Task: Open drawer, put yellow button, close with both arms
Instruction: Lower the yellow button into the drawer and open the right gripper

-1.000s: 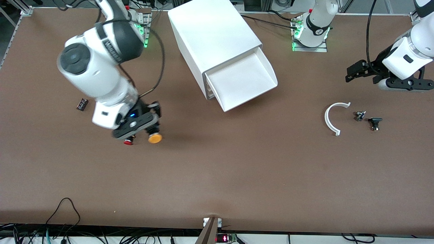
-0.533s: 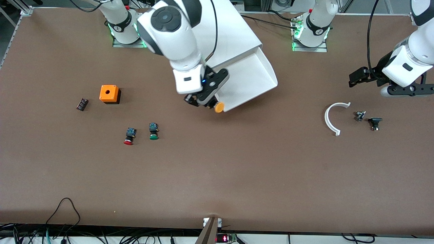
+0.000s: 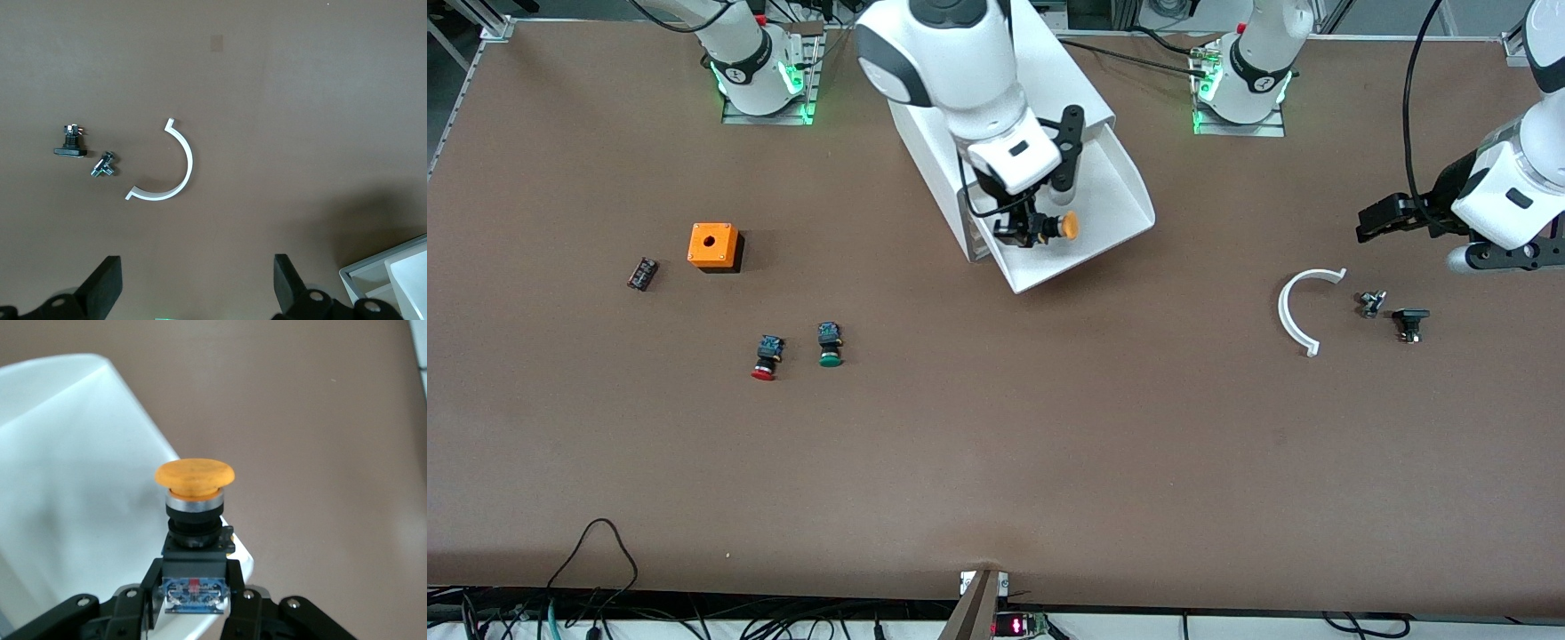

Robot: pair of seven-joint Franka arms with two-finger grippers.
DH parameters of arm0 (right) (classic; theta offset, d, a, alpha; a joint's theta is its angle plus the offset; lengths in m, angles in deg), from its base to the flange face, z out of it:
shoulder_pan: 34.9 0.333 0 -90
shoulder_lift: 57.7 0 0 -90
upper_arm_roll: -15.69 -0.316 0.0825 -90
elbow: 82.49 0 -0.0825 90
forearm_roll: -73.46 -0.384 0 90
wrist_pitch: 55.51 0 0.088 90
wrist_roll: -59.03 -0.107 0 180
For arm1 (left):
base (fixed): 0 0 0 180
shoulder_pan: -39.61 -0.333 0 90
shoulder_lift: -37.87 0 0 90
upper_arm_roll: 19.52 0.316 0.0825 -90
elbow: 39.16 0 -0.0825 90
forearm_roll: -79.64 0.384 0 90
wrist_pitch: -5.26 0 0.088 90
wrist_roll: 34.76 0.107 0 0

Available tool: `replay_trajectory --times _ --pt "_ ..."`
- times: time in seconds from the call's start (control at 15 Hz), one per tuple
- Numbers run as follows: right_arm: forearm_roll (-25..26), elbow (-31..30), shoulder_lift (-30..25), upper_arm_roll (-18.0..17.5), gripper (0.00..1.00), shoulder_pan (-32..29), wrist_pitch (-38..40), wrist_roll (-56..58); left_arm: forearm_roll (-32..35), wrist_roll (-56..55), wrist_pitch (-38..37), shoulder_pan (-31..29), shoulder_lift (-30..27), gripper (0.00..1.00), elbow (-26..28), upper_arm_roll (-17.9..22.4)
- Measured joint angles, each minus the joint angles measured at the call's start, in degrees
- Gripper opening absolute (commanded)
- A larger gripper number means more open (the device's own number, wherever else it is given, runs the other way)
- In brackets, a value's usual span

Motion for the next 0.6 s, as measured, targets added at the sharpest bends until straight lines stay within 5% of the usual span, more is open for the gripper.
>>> replay_trajectory --times 0.6 --pt "3.11 0.03 3.04 0.19 0.27 2.92 0.03 13.89 0.0 0.0 0.0 -0.02 0.07 1.0 -0.12 -0.03"
